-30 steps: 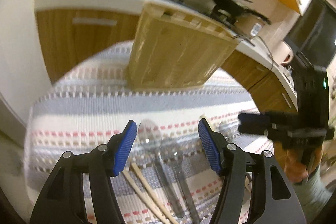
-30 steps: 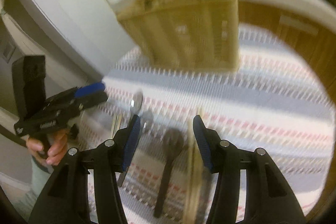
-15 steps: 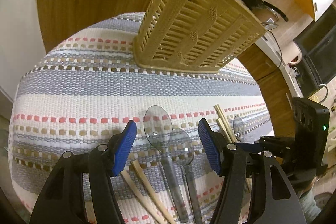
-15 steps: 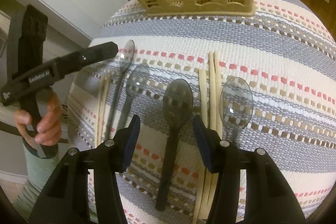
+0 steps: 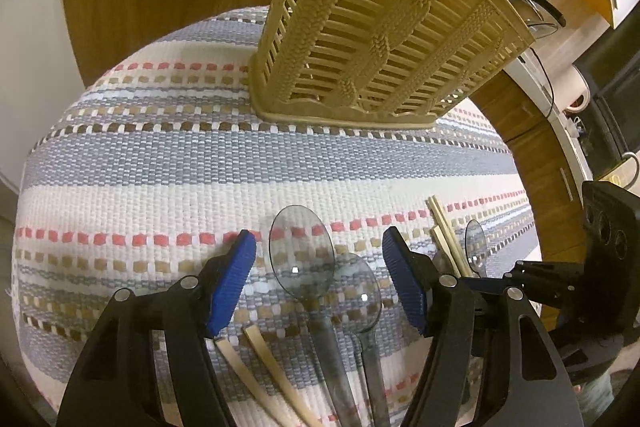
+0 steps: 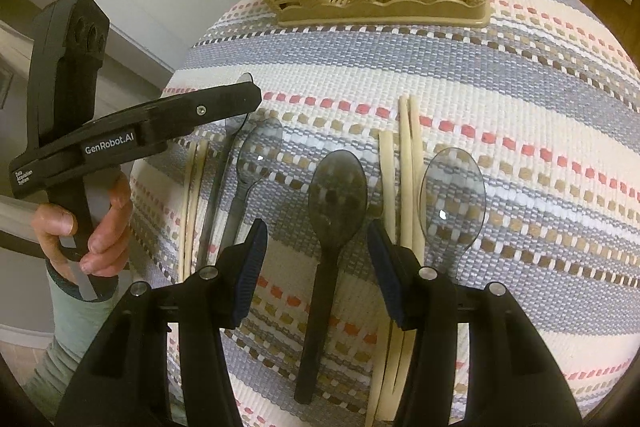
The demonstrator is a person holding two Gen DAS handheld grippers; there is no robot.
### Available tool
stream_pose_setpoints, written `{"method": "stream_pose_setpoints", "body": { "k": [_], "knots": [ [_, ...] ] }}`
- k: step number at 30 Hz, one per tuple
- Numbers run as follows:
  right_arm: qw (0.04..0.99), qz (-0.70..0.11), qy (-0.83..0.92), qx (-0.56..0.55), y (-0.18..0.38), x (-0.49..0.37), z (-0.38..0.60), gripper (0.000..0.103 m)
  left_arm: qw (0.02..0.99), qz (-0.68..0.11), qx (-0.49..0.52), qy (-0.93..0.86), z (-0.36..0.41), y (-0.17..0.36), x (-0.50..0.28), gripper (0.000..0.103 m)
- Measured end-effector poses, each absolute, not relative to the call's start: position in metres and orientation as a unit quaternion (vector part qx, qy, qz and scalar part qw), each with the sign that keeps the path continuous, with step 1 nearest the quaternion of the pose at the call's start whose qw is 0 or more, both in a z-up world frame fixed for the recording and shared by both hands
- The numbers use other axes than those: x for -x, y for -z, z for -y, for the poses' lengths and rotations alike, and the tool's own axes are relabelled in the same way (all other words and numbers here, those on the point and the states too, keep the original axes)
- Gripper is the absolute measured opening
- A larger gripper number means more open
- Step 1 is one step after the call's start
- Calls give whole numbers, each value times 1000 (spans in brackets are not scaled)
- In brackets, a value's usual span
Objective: Organize utensils
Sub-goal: 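Move both open tools back down to the utensils on the cloth, then grasp a clear spoon with left tool while right tool grasps black spoon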
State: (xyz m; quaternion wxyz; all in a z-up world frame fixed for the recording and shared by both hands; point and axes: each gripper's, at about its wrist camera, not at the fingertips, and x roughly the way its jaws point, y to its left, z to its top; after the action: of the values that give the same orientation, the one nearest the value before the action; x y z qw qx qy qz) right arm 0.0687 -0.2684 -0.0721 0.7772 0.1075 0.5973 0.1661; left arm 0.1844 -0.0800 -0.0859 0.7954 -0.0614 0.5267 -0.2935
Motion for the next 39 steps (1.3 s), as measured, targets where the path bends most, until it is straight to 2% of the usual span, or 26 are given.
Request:
{"method": "stream_pose_setpoints", "body": {
  "k": [11,14,16,17,19,21,22,25,31,39],
  "knots": [
    [793,-588,-148,-56,74,-87,250,48,792,-534,47,292,84,84,-190,64],
    [797,-587,-136,-32,75,-90,243,36,792,-540,26,282,94,84,-189,64],
    [798,-588,-129,-17,76,-92,239,33,794,-543,13,274,99,84,-187,64],
    [798,-589,-126,-11,76,-94,237,30,796,-543,5,267,102,83,-186,62],
    [799,-588,-124,-3,77,-93,234,29,803,-541,-22,249,109,83,-182,54],
    [802,-584,-123,6,78,-90,231,29,809,-536,-43,237,115,83,-178,35],
    [804,-582,-123,10,77,-87,231,29,810,-535,-48,235,116,83,-177,32],
    [812,-569,-128,12,74,-79,230,29,802,-536,-20,262,114,83,-174,32],
    [838,-527,-143,8,51,-63,239,29,826,-490,10,279,100,62,-158,31],
    [881,-440,-176,-17,-4,-36,264,29,864,-390,18,320,96,-2,-121,31]
  ]
}}
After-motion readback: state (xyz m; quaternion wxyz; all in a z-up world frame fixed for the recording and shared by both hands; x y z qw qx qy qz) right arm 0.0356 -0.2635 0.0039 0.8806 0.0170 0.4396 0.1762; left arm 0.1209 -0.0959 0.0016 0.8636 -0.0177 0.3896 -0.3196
